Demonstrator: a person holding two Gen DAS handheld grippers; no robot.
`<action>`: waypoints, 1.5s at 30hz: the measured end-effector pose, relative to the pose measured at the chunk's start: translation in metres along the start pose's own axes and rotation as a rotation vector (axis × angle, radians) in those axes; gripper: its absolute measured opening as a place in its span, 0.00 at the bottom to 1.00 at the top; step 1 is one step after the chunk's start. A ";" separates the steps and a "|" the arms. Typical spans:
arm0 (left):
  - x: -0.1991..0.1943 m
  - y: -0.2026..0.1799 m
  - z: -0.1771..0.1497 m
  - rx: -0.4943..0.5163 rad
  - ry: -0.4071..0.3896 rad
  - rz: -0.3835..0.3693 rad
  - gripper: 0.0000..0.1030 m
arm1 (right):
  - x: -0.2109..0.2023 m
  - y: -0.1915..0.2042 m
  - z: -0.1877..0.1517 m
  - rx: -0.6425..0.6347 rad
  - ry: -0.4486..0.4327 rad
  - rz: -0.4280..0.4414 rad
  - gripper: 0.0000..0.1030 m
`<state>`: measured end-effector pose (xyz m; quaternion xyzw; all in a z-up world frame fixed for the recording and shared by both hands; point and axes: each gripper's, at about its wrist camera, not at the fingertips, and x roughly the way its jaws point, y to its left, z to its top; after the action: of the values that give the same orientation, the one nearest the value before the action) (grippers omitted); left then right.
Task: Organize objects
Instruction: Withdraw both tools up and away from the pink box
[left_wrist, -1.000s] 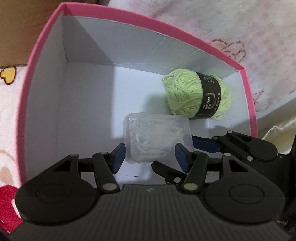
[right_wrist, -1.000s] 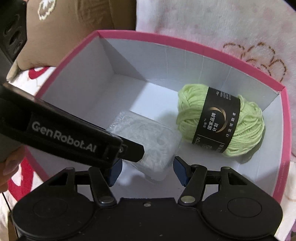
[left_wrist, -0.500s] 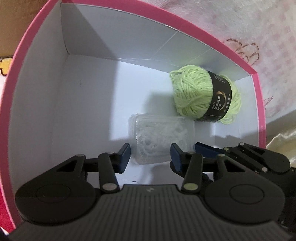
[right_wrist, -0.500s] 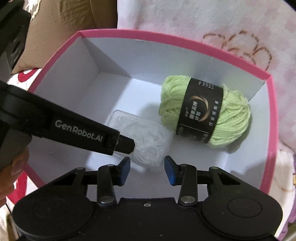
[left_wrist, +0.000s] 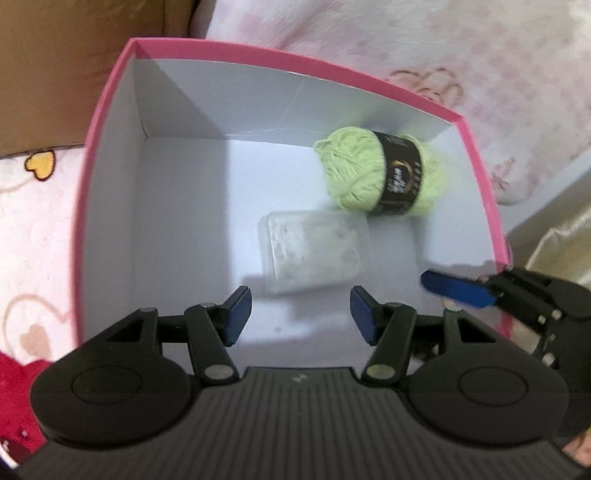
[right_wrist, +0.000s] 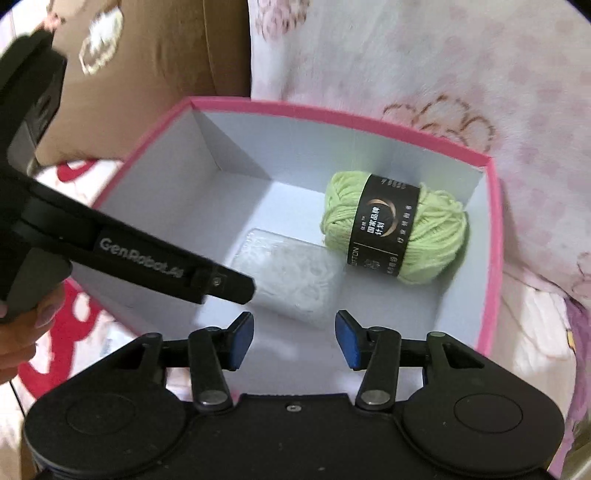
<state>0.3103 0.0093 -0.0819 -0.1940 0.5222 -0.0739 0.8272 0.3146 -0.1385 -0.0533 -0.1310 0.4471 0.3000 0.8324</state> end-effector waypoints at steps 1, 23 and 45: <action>-0.007 0.002 -0.001 0.005 -0.009 0.003 0.56 | -0.008 -0.001 0.001 -0.010 -0.015 0.001 0.52; -0.183 -0.026 -0.055 0.244 -0.050 -0.019 0.60 | -0.172 0.038 -0.035 -0.029 -0.188 -0.006 0.71; -0.245 -0.030 -0.139 0.336 -0.001 -0.005 0.68 | -0.229 0.106 -0.098 -0.134 -0.181 0.013 0.88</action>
<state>0.0800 0.0271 0.0820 -0.0542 0.5018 -0.1620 0.8480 0.0880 -0.1906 0.0845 -0.1560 0.3501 0.3450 0.8568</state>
